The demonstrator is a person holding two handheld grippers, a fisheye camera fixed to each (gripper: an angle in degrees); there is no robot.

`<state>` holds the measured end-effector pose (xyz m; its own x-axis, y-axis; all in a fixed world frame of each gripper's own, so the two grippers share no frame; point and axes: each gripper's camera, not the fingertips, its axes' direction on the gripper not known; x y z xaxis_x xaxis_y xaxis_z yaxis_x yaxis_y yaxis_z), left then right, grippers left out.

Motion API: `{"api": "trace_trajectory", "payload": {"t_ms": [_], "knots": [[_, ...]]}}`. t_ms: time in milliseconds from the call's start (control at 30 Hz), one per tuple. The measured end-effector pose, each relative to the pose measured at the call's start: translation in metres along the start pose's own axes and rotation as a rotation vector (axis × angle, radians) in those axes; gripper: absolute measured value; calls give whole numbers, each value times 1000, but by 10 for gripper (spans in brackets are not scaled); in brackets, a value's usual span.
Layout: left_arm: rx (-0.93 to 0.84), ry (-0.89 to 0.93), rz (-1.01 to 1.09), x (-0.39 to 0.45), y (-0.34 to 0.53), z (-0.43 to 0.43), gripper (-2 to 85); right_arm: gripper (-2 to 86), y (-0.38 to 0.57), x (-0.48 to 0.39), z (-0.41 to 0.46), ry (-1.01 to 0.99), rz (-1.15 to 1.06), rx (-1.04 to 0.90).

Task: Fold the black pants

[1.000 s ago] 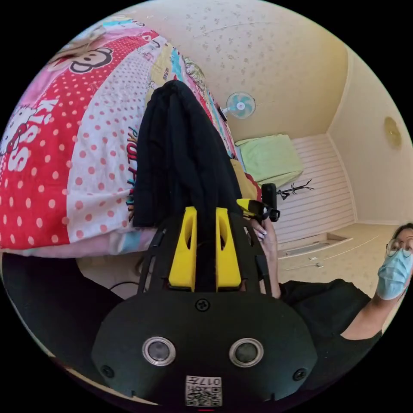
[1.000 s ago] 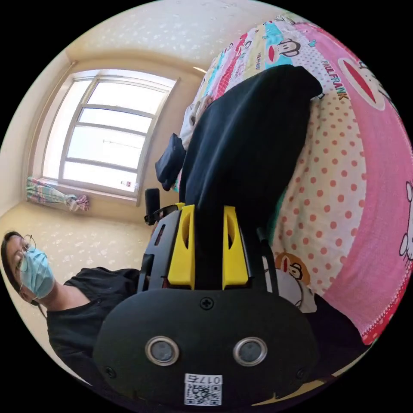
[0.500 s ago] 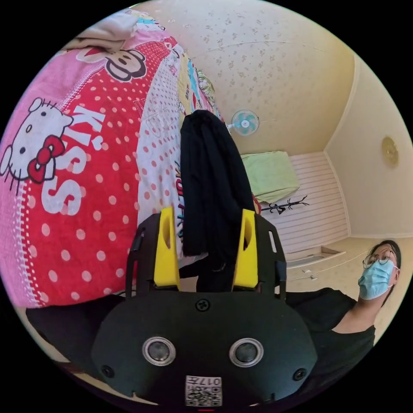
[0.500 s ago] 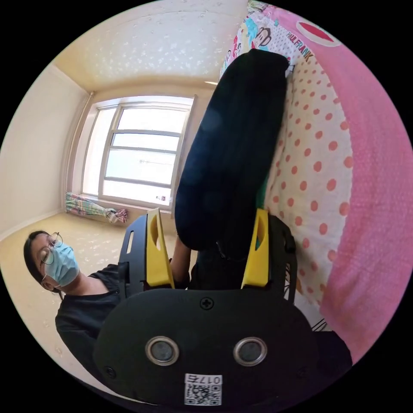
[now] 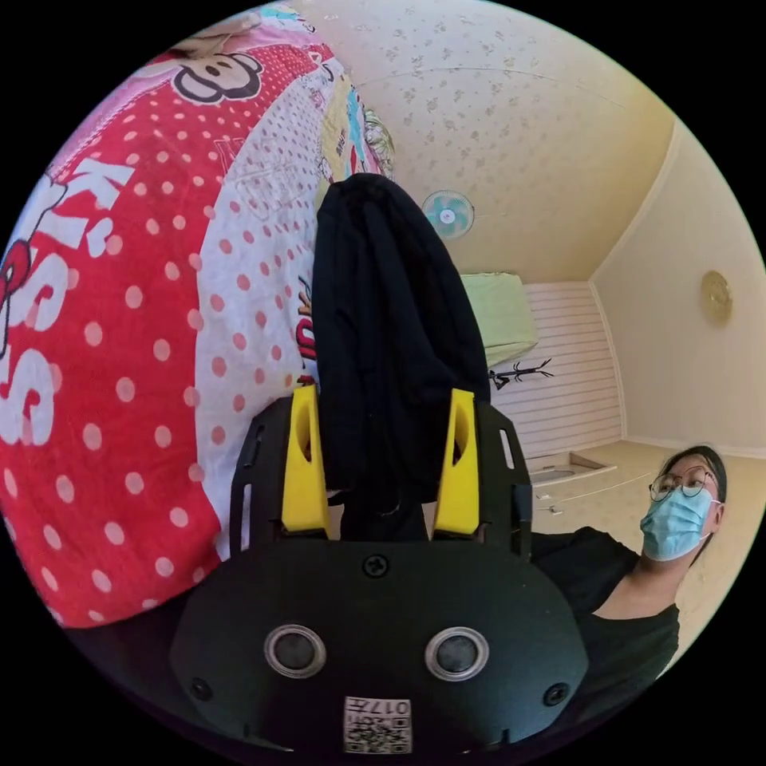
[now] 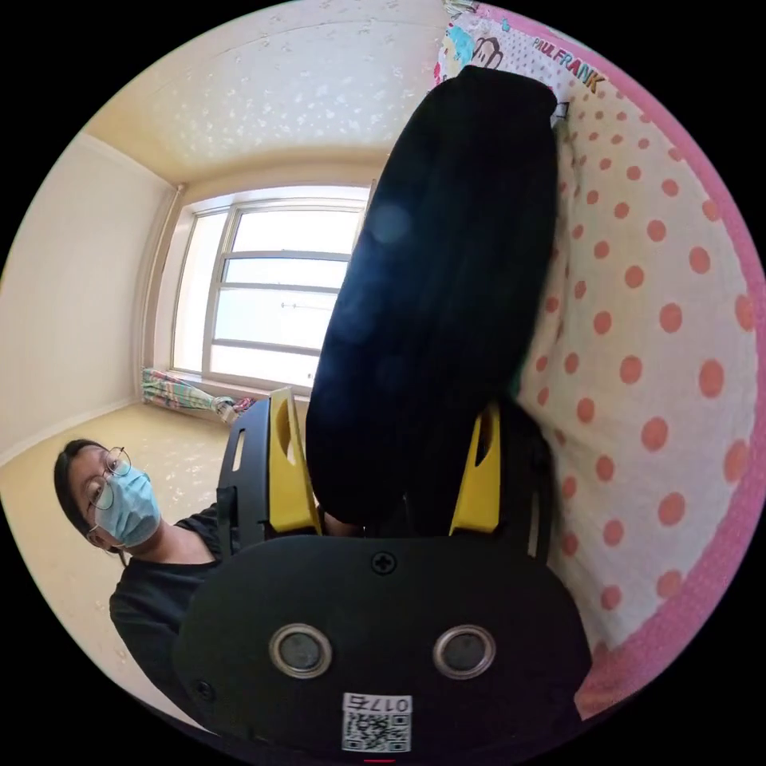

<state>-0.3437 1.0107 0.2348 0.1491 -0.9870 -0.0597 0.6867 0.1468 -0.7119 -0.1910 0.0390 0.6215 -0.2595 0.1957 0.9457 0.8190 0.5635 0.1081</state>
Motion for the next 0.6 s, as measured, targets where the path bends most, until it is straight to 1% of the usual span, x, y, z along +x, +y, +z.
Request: {"api": "trace_trajectory", "payload": {"t_ms": [67,133,200,267,333,467,600], "knots": [[-10,52,-3,-8,-4,7,209,244,-7,4,4,22,30,6],[2,145,-29,-22,-3,19,186,215,-8,7,7,42,40,4],[24,178,-48,-25,3,27,178,201,-7,4,5,24,31,-4],[33,165,-45,-17,13,32,171,187,0,-12,-1,56,5,-45],[-3,129,-35,1,32,40,170,179,12,-27,-8,68,0,-73],[-30,153,-4,33,65,55,166,167,53,-78,-36,46,-97,-77],[-60,170,150,97,73,93,161,159,73,-139,-82,81,-240,-16]]}}
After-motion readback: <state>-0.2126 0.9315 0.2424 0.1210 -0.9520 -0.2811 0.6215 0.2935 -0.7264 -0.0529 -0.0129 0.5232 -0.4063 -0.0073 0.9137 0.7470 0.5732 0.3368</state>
